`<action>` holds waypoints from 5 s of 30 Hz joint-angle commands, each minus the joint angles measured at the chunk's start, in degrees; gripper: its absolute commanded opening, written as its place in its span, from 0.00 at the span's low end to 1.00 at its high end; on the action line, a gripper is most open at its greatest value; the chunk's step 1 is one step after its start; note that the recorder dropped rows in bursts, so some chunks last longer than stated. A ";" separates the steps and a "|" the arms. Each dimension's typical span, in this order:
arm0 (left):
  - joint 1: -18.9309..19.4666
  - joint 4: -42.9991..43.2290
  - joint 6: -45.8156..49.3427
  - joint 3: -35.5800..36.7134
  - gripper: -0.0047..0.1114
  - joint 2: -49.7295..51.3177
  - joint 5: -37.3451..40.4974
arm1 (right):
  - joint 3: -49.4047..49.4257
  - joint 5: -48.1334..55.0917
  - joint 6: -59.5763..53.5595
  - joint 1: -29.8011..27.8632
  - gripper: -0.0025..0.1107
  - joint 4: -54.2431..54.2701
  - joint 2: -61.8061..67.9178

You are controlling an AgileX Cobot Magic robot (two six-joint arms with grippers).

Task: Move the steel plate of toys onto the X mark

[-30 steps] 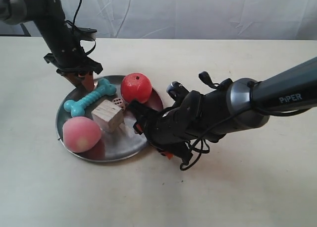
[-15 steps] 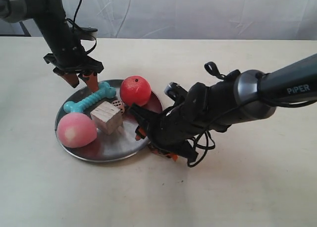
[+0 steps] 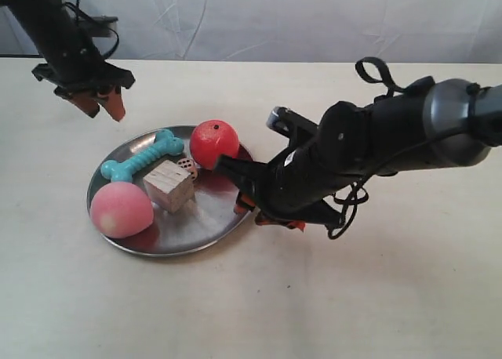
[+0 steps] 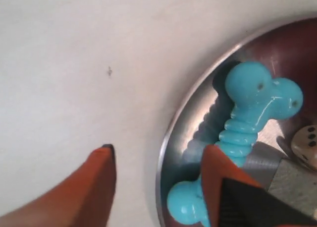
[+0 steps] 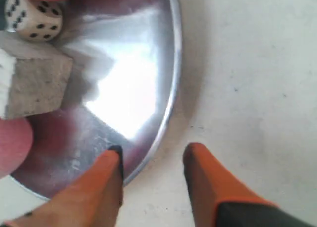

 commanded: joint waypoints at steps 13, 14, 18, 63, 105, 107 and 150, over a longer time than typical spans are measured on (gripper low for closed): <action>2.94 -8.88 4.86 6.36 0.04 -29.92 0.36 | 0.26 17.75 -0.67 -0.10 0.02 -36.54 -28.93; 2.94 -10.94 5.99 8.68 0.04 -33.04 0.36 | 0.52 17.74 -0.78 -0.10 0.02 -37.42 -31.28; 2.74 -18.13 10.32 19.49 0.04 -46.81 -4.29 | 1.66 17.10 -2.30 -0.10 0.02 -37.90 -38.67; 2.74 -17.77 13.55 78.87 0.04 -90.50 -34.88 | 32.12 7.06 -3.39 -30.48 0.02 -40.16 -86.73; 2.74 -17.77 13.55 78.87 0.04 -90.50 -34.88 | 54.70 0.59 -15.88 -35.61 0.02 -30.39 -101.96; 2.74 -17.77 13.55 78.87 0.04 -90.50 -34.88 | 54.70 0.59 -15.88 -35.61 0.02 -30.39 -101.96; 2.87 5.59 -15.84 108.69 0.04 -128.64 -56.70 | 54.70 0.59 -15.77 -35.48 0.02 -30.23 -101.96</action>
